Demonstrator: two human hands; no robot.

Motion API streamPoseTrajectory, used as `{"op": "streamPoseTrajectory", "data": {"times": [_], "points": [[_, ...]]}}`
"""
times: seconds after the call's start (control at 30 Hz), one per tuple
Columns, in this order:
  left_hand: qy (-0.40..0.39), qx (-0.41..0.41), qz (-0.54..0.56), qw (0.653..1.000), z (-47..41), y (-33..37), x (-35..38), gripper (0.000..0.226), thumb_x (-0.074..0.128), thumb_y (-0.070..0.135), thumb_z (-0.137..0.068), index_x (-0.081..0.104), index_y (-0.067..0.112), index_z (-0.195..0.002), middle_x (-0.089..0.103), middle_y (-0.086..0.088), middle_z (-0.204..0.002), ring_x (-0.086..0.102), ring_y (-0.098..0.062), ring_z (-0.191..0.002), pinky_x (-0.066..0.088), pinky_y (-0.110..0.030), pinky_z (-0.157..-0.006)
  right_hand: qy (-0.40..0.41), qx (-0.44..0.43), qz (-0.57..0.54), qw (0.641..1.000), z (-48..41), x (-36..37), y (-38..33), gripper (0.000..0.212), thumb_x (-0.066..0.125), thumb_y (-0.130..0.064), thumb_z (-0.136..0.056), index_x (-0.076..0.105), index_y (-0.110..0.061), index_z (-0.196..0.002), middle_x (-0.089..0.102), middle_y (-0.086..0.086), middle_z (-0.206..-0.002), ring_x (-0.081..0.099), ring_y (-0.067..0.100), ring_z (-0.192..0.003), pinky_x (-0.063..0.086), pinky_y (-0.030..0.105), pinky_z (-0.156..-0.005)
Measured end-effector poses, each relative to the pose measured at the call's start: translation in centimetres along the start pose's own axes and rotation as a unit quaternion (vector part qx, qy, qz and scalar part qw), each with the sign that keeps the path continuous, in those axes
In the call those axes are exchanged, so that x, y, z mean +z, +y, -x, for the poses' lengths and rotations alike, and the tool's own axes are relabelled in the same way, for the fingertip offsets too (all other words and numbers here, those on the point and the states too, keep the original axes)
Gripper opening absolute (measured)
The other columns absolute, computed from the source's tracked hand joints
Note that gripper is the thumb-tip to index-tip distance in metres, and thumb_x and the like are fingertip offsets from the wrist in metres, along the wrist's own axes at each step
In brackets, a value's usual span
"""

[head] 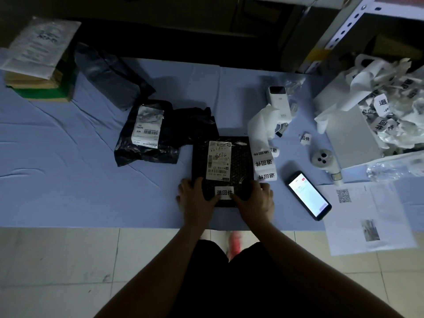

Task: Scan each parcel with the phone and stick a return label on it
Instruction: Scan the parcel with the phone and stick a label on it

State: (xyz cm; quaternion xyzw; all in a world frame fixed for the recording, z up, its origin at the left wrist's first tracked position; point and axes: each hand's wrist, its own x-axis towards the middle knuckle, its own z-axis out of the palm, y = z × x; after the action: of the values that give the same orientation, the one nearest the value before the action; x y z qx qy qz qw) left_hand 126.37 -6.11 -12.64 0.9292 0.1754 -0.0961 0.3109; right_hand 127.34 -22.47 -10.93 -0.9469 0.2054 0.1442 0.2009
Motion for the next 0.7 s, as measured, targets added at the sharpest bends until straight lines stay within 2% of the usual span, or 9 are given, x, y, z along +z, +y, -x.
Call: {"op": "streamPoseTrajectory", "data": {"times": [0.1,0.17,0.23,0.3,0.4,0.47,0.53,0.63,0.7], "points": [[-0.001,-0.065,0.148,0.987,0.0,0.1,-0.1,0.085,0.090,0.029,-0.068,0.047,0.016,-0.141,0.051,-0.011,-0.122,0.052,-0.027,-0.112,0.048,-0.039,-0.092,-0.051,0.021,-0.112,0.992,-0.8,-0.6,1.1,0.067,0.083,-0.040,-0.078,0.055,-0.014,-0.133,0.061,0.012,-0.121,0.057,0.032,-0.115,0.050,0.041,-0.093],[-0.024,-0.102,0.194,0.975,-0.4,-0.1,-0.7,0.087,0.092,0.028,-0.067,0.048,0.012,-0.140,0.057,-0.004,-0.122,0.056,-0.022,-0.109,0.050,-0.035,-0.092,-0.072,0.007,-0.144,0.987,-1.2,-1.2,1.4,0.069,0.082,-0.036,-0.079,0.054,-0.016,-0.138,0.066,0.011,-0.121,0.060,0.031,-0.115,0.053,0.042,-0.093],[-0.059,-0.135,0.246,0.958,-0.2,-0.5,-1.8,0.075,0.093,0.023,-0.067,0.058,0.009,-0.132,0.065,0.000,-0.119,0.062,-0.020,-0.108,0.054,-0.038,-0.095,-0.079,-0.030,-0.166,0.983,-1.1,-1.7,1.6,0.064,0.083,-0.032,-0.077,0.058,-0.017,-0.134,0.070,0.007,-0.116,0.064,0.028,-0.110,0.054,0.038,-0.086],[-0.065,-0.139,0.314,0.937,1.0,-0.7,-3.1,0.053,0.092,0.010,-0.068,0.067,0.018,-0.114,0.071,-0.001,-0.107,0.068,-0.023,-0.101,0.060,-0.042,-0.088,-0.084,-0.063,-0.195,0.975,-0.2,-1.9,1.8,0.055,0.084,-0.029,-0.076,0.063,-0.018,-0.126,0.072,0.002,-0.109,0.067,0.024,-0.104,0.056,0.036,-0.082],[-0.017,-0.094,0.304,0.948,3.4,-1.1,-5.7,0.051,0.088,0.005,-0.071,0.064,0.029,-0.110,0.067,0.003,-0.095,0.065,-0.010,-0.085,0.059,-0.026,-0.070,-0.107,-0.085,-0.257,0.957,2.3,-1.8,2.0,0.061,0.084,-0.028,-0.077,0.059,-0.021,-0.131,0.069,0.000,-0.113,0.066,0.018,-0.103,0.058,0.042,-0.088],[0.003,-0.066,0.303,0.951,5.0,-1.7,-7.5,0.052,0.087,0.006,-0.074,0.065,0.027,-0.116,0.066,0.002,-0.095,0.060,-0.004,-0.078,0.059,-0.027,-0.069,-0.099,-0.097,-0.298,0.945,4.4,-1.5,1.9,0.064,0.086,-0.027,-0.076,0.055,-0.026,-0.132,0.068,-0.005,-0.111,0.066,0.009,-0.095,0.060,0.037,-0.082],[0.030,-0.046,0.300,0.952,6.2,-2.6,-9.5,0.054,0.085,0.006,-0.076,0.065,0.024,-0.122,0.065,0.000,-0.095,0.058,-0.005,-0.078,0.058,-0.025,-0.068,-0.099,-0.111,-0.321,0.935,6.2,-1.2,1.1,0.065,0.086,-0.028,-0.075,0.052,-0.032,-0.130,0.068,-0.010,-0.109,0.064,0.000,-0.092,0.059,0.030,-0.077],[0.067,-0.045,0.285,0.955,7.5,-5.1,-12.9,0.055,0.083,0.006,-0.078,0.062,0.024,-0.126,0.062,-0.001,-0.100,0.056,-0.005,-0.079,0.053,-0.016,-0.066,-0.132,-0.143,-0.328,0.925,7.8,-0.8,-2.4,0.064,0.085,-0.031,-0.078,0.051,-0.034,-0.132,0.067,-0.013,-0.111,0.063,-0.002,-0.094,0.055,0.022,-0.075],[0.088,-0.059,0.287,0.952,8.1,-7.6,-15.4,0.056,0.082,0.006,-0.080,0.060,0.026,-0.128,0.060,0.000,-0.105,0.056,-0.008,-0.083,0.054,-0.016,-0.067,-0.148,-0.178,-0.320,0.919,8.9,-0.3,-5.7,0.064,0.084,-0.031,-0.079,0.051,-0.034,-0.133,0.066,-0.014,-0.111,0.063,-0.002,-0.095,0.054,0.020,-0.075]]}}
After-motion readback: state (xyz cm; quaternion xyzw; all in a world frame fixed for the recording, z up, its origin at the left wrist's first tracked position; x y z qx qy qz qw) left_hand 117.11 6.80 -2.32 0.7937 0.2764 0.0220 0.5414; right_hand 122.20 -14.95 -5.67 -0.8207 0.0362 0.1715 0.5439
